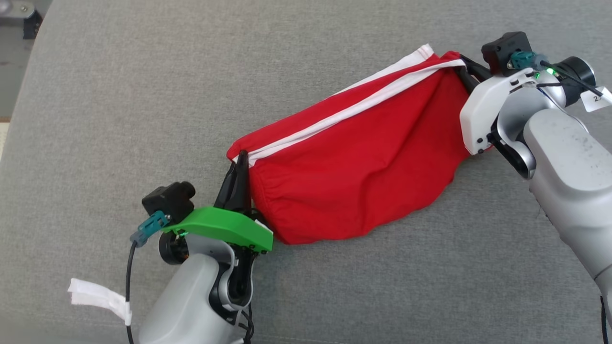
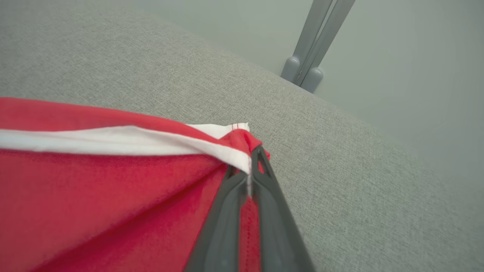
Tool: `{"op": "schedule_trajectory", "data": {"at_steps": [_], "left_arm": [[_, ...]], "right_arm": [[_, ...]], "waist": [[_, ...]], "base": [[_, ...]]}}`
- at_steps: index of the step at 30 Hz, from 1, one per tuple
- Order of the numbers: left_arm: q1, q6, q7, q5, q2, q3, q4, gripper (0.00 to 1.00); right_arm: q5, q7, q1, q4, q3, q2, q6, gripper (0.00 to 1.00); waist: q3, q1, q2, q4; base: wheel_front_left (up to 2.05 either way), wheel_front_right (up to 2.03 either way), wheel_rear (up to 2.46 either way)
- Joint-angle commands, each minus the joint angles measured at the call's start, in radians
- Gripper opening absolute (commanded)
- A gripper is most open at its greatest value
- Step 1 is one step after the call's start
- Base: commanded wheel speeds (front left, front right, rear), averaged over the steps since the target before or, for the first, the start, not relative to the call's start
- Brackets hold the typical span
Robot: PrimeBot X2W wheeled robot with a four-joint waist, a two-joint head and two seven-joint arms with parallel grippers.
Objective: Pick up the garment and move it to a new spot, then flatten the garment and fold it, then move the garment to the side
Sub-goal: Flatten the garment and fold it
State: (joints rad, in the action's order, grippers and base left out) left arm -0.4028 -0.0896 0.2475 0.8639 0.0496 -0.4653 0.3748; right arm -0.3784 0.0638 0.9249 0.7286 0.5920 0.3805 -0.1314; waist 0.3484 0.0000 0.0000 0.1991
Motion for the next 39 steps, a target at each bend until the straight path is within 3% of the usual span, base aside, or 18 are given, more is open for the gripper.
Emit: {"op": "schedule_trajectory", "data": {"at_steps": [1, 4, 6, 7, 8, 9, 16, 23, 32, 39], "left_arm": [[-0.029, -0.006, 0.007, 0.012, 0.002, -0.011, 0.012, 0.0], [-0.059, -0.023, 0.011, 0.025, 0.003, -0.033, 0.044, 0.0], [-0.075, -0.031, 0.014, 0.032, 0.003, -0.049, 0.062, 0.0], [-0.083, -0.036, 0.016, 0.035, 0.003, -0.053, 0.069, 0.16], [-0.088, -0.039, 0.017, 0.036, 0.003, -0.058, 0.073, 0.43], [-0.093, -0.042, 0.018, 0.033, 0.003, -0.063, 0.075, 1.0], [-0.06, -0.036, 0.018, -0.055, 0.015, -0.054, 0.049, 1.0], [0.069, -0.035, 0.018, -0.179, 0.071, 0.04, -0.096, 1.0], [0.239, -0.054, 0.018, -0.296, 0.081, 0.157, -0.267, 1.0], [0.295, -0.054, 0.018, -0.327, 0.067, 0.205, -0.318, 1.0]], "right_arm": [[-0.017, -0.009, 0.024, 0.022, 0.017, 0.002, 0.002, 0.0], [-0.049, -0.025, 0.065, 0.071, 0.047, -0.003, 0.002, 0.0], [-0.07, -0.041, 0.086, 0.102, 0.06, -0.009, 0.002, 0.4], [-0.077, -0.052, 0.097, 0.118, 0.068, -0.011, 0.002, 0.66], [-0.083, -0.059, 0.105, 0.131, 0.076, -0.014, 0.002, 0.85], [-0.088, -0.068, 0.114, 0.146, 0.083, -0.018, 0.002, 1.0], [-0.127, -0.132, 0.134, 0.228, 0.124, -0.026, 0.002, 1.0], [-0.189, -0.164, 0.108, 0.268, 0.152, 0.005, 0.002, 1.0], [-0.333, -0.06, 0.022, 0.252, 0.195, 0.041, 0.002, 1.0], [-0.398, 0.035, -0.007, 0.295, 0.218, 0.024, 0.002, 1.0]], "waist": [[0.027, 0.0, 0.0, 0.028], [0.034, 0.0, 0.0, 0.036], [0.037, 0.0, 0.0, 0.039], [0.038, 0.0, 0.0, 0.041], [0.039, 0.0, 0.0, 0.042], [0.039, 0.0, 0.0, 0.044], [0.017, 0.0, 0.0, 0.058], [-0.029, 0.0, 0.0, 0.058], [-0.098, 0.0, 0.0, 0.055], [-0.089, 0.0, 0.0, 0.077]], "base": [[0.0, 0.0, 0.0], [0.0, 0.0, 0.0], [0.0, 0.0, 0.0], [0.0, 0.0, 0.0], [0.0, 0.0, 0.0], [0.0, 0.0, 0.0], [0.0, 0.0, 0.0], [0.0, 0.0, 0.0], [0.0, 0.0, 0.0], [0.0, 0.0, 0.0]]}}
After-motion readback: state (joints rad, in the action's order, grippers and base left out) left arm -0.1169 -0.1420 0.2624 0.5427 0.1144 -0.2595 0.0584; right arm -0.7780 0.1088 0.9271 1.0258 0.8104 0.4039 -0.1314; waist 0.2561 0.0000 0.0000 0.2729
